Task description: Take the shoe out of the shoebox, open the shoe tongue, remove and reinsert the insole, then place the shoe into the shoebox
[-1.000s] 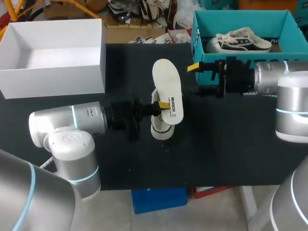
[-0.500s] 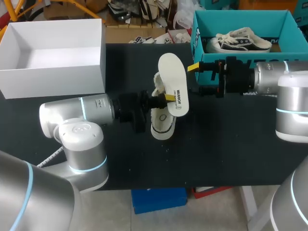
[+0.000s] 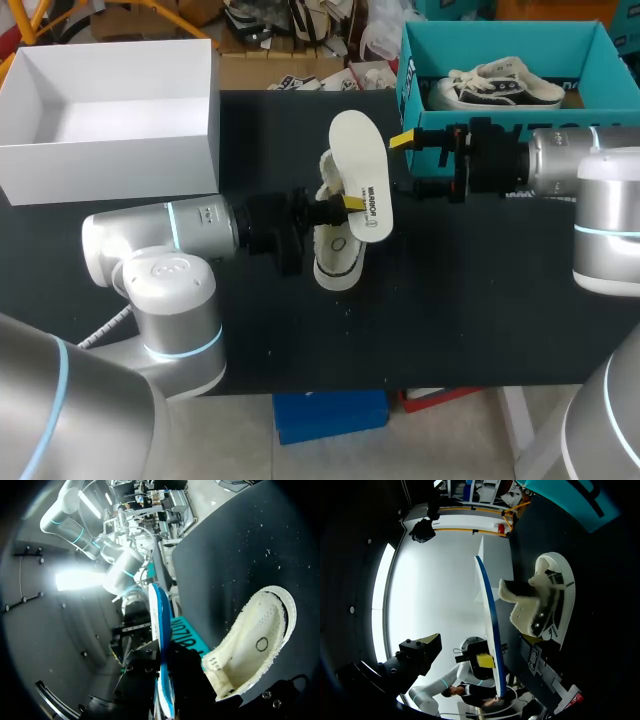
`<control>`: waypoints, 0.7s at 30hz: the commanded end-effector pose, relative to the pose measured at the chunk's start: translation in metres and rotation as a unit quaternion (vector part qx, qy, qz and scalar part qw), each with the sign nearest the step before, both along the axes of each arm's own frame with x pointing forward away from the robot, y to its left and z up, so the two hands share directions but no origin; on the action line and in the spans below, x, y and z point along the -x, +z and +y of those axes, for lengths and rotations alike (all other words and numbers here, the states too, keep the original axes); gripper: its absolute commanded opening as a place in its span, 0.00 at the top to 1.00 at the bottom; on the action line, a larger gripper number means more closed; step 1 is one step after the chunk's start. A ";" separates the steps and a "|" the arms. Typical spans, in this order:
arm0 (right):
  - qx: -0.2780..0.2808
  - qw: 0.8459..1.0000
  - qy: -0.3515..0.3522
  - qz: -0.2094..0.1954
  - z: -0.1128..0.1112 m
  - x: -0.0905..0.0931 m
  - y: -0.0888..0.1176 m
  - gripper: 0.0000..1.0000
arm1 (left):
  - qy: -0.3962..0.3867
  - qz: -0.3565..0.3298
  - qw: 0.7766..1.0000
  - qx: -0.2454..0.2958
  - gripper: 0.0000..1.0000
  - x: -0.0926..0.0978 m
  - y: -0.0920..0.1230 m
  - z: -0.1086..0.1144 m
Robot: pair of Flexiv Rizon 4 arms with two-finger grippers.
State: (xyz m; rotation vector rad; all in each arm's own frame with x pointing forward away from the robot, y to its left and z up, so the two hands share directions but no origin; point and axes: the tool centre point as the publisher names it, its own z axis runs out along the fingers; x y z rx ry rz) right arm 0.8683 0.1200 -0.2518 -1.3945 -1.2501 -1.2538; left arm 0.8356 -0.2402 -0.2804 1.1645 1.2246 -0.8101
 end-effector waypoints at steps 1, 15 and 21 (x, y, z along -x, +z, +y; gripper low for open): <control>0.003 1.000 0.012 -0.009 0.000 -0.002 0.000 0.00 | 0.002 0.000 1.000 -0.002 1.00 0.001 0.001 -0.001; 0.010 0.998 0.069 -0.012 0.011 -0.017 -0.015 0.00 | 0.002 0.000 1.000 -0.002 1.00 0.001 0.001 -0.001; 0.004 0.997 0.075 -0.005 0.016 -0.017 -0.023 0.47 | 0.002 0.000 1.000 -0.002 1.00 0.001 0.001 -0.001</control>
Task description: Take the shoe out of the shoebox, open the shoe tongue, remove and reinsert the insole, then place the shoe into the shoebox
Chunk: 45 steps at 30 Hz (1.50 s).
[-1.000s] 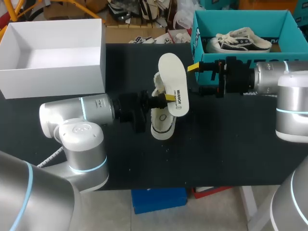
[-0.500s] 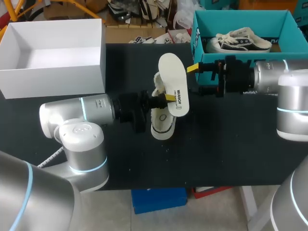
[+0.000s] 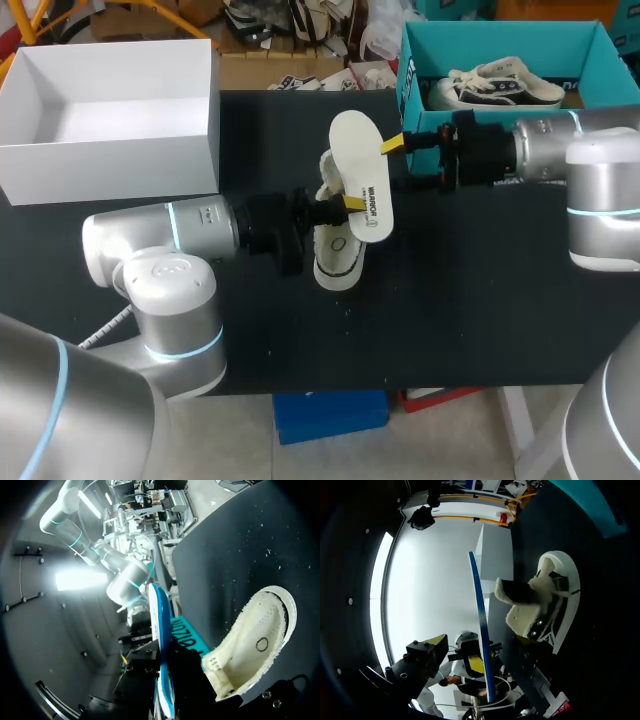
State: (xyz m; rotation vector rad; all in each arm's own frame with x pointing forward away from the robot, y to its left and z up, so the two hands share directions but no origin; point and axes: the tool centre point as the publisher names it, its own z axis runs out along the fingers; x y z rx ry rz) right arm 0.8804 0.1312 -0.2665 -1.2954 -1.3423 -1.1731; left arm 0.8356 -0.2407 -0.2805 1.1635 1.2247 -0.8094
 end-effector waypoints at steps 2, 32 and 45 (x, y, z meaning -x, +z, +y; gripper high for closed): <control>-0.004 1.000 0.013 0.005 0.007 -0.004 -0.010 0.52 | 0.002 0.000 1.000 -0.002 1.00 0.001 0.001 -0.001; 0.007 1.000 0.021 0.001 0.020 -0.002 -0.017 1.00 | 0.021 -0.026 0.996 -0.079 0.00 0.002 0.011 0.016; 0.007 1.000 0.021 0.001 0.020 -0.002 -0.017 1.00 | 0.115 -0.074 0.931 -0.338 0.00 0.001 0.038 0.089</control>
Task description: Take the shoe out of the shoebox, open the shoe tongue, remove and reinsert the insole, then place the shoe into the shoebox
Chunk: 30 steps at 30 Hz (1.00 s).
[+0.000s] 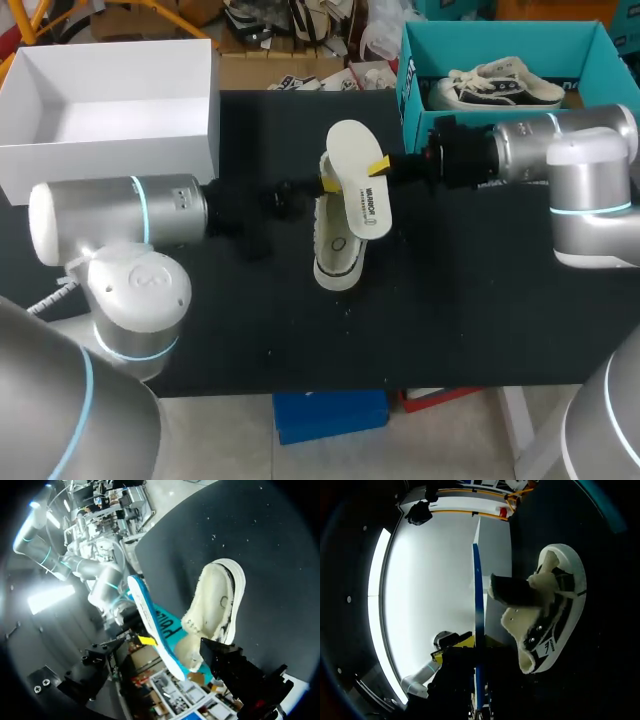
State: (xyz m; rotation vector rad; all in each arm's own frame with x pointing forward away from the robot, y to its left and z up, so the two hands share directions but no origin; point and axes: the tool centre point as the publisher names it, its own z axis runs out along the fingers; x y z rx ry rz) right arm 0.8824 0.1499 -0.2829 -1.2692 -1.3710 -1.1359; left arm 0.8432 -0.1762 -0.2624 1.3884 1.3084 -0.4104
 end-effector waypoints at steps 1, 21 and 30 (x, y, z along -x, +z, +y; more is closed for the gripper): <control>0.001 1.000 0.000 0.000 0.001 0.000 0.000 1.00 | 0.078 0.000 0.980 -0.183 0.00 0.008 0.024 0.026; 0.001 1.000 0.000 0.000 0.001 0.000 0.000 1.00 | 0.068 -0.038 0.951 -0.299 0.00 0.005 0.048 0.004; 0.001 1.000 0.000 0.000 0.001 0.000 0.000 1.00 | 0.074 -0.015 0.939 -0.336 0.00 0.004 0.051 -0.005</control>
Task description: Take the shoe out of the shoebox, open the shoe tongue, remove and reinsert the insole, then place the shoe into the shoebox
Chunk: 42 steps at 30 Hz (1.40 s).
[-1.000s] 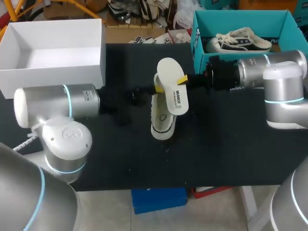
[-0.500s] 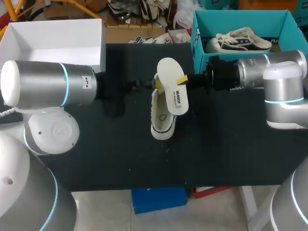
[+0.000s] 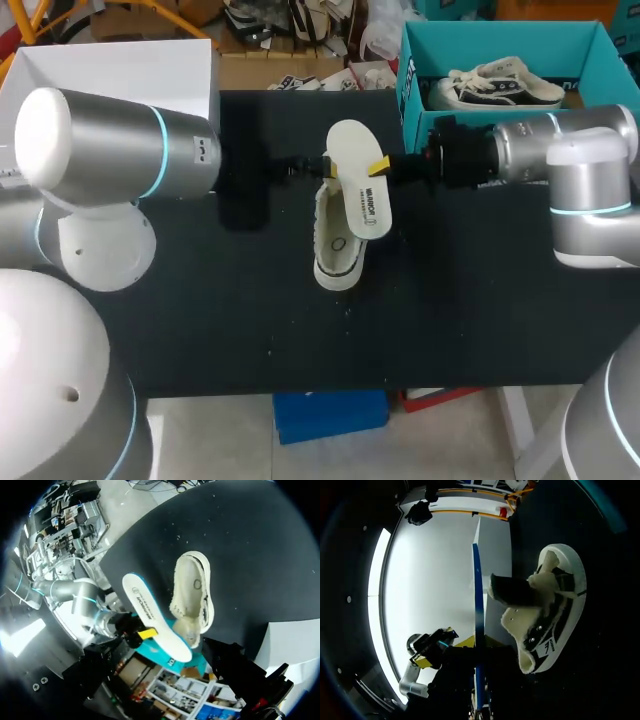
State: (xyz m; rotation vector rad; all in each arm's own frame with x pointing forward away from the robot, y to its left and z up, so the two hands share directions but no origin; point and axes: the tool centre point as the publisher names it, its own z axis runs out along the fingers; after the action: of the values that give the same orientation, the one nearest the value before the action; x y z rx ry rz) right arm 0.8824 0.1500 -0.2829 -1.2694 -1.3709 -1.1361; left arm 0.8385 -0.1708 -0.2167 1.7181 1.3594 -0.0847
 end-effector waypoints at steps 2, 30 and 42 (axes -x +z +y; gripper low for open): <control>0.001 1.000 0.000 0.001 0.001 0.000 0.000 1.00 | 0.091 0.042 0.980 -0.170 0.00 -0.004 0.007 -0.014; 0.001 1.000 0.000 0.001 0.001 0.000 0.000 1.00 | 0.117 0.156 0.952 -0.235 0.00 -0.008 0.007 -0.025; 0.001 1.000 0.000 0.001 0.001 0.000 0.000 1.00 | 0.108 0.226 0.931 -0.264 0.00 -0.007 -0.002 -0.056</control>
State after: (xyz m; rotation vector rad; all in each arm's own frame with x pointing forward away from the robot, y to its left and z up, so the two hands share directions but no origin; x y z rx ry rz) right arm 0.8824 0.1500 -0.2830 -1.2695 -1.3709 -1.1361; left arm 0.8413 -0.2166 -0.2169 2.0122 1.9989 -0.0617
